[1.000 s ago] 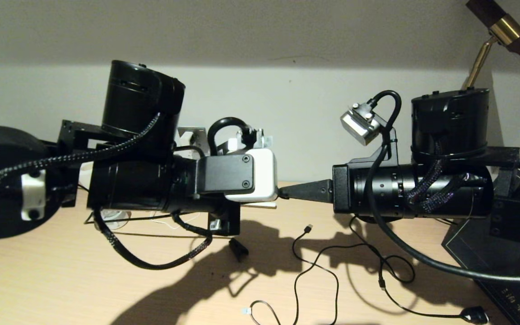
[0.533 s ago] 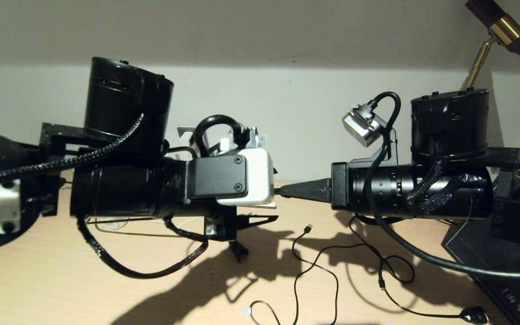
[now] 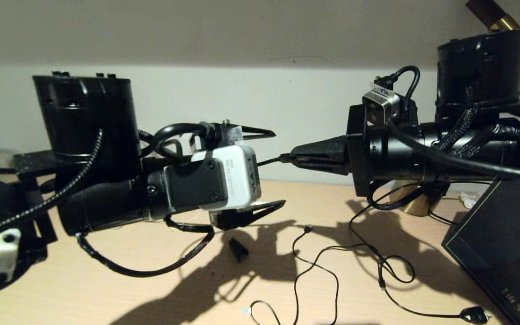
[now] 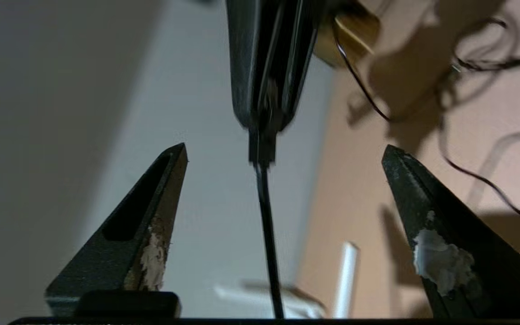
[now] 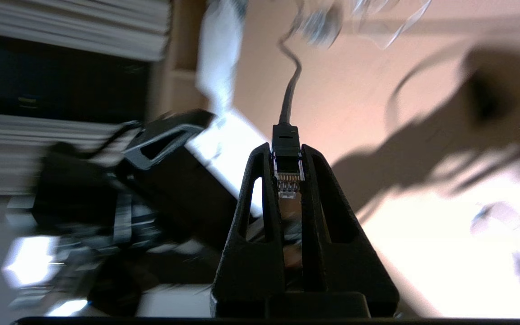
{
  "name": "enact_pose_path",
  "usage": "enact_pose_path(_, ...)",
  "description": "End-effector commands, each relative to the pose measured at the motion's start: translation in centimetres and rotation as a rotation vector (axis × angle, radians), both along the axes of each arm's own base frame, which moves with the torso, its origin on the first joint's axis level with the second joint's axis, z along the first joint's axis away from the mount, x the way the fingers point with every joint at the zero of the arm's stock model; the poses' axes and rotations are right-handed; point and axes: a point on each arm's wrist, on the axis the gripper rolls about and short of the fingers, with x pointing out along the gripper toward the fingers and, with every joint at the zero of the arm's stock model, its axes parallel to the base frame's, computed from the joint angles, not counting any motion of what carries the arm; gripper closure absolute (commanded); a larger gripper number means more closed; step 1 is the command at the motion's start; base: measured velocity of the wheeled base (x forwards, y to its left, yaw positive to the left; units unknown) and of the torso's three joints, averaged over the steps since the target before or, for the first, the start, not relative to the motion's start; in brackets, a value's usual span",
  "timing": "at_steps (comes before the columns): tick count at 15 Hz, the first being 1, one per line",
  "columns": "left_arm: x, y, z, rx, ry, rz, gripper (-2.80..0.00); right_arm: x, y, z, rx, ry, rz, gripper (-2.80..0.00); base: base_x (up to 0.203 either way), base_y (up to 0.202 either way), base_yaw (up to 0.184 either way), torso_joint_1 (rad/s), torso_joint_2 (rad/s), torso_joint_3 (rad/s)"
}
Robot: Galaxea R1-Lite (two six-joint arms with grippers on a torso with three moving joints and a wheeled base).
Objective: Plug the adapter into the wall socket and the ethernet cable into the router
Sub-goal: Hand it to the other hand
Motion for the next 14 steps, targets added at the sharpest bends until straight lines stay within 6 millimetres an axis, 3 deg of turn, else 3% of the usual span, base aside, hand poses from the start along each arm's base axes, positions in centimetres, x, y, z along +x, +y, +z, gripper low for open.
enact_pose_path(1, 0.8, -0.7, -0.6, -0.030, -0.090, -0.039, -2.80, 1.0, -1.1, 1.5, 0.100, 0.166, 0.103, 0.00, 0.000, 0.000, 0.000, 0.000, 0.00, 0.000)
enact_pose_path(4, 1.6, -1.7, 0.1, -0.090, -0.173, -0.113, -2.80, 2.7, -2.5, 2.1, 0.178, 0.340, 0.196, 0.00, 0.000, 0.000, 0.000, 0.000, 0.00, 0.000)
enact_pose_path(11, 3.3, -3.4, 1.6, -0.181, -0.325, -0.311, -2.80, 3.7, -4.0, 2.7, 0.209, 0.426, 0.220, 0.00, 0.000, 0.000, 0.000, 0.000, 0.00, 0.000)
enact_pose_path(14, 4.9, -2.1, 1.4, -0.172, -0.345, -0.326, -2.80, 4.0, -4.2, 3.0, 0.205, 0.455, 0.207, 0.00, 0.000, 0.000, 0.000, 0.000, 0.00, 0.000)
